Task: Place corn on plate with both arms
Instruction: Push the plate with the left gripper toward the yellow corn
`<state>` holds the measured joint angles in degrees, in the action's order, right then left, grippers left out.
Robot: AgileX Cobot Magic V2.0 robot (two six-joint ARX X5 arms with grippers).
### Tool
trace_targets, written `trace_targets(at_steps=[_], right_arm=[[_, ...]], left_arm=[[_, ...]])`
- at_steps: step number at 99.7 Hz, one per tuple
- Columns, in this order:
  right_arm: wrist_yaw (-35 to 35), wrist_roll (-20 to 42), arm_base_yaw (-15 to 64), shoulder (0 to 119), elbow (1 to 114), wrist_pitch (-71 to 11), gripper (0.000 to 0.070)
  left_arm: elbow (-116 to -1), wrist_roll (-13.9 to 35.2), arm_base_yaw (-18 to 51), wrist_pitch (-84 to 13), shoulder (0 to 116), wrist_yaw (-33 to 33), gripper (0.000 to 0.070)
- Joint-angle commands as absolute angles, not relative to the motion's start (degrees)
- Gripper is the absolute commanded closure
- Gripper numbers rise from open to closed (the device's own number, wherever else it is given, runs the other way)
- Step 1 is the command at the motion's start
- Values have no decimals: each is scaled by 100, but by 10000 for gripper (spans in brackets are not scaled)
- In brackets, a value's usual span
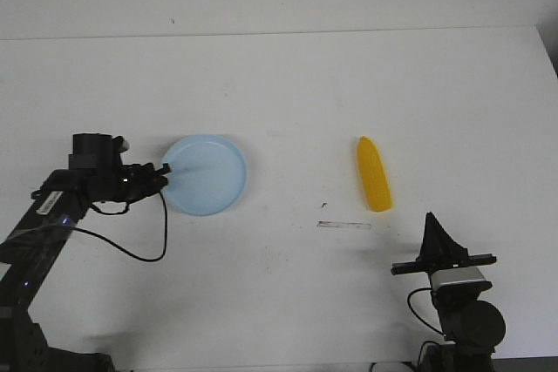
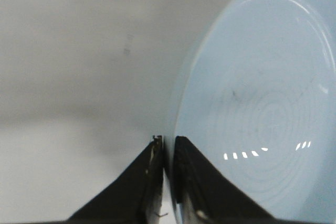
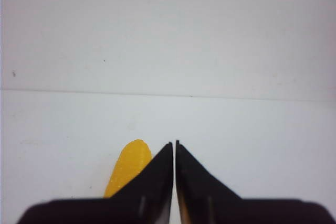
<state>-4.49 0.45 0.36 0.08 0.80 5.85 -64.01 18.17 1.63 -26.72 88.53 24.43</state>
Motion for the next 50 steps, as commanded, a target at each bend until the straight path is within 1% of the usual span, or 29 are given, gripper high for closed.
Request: trace_targets(at_steps=[1, 10, 17, 27, 33, 50], right_arm=[[-451, 126, 36, 8, 71, 644, 695], [-451, 126, 36, 8, 71, 644, 695], [-451, 126, 36, 8, 71, 644, 695], [-451, 126, 36, 8, 71, 644, 695], [-451, 126, 36, 8, 71, 644, 695], [-451, 126, 36, 8, 71, 644, 695]], left_arm=[[-6453, 2130, 510, -2504, 8976, 2530, 699], [-6453, 2497, 1009, -2270, 9045, 2528, 699], [-6453, 2676, 1372, -2115, 9111, 2440, 699], [-6453, 2818, 1809, -1984, 9212, 2051, 699], [-6453, 2821, 2016, -1944, 9295, 1824, 699], [-6453, 2869, 2265, -1925, 9478, 1787, 699]])
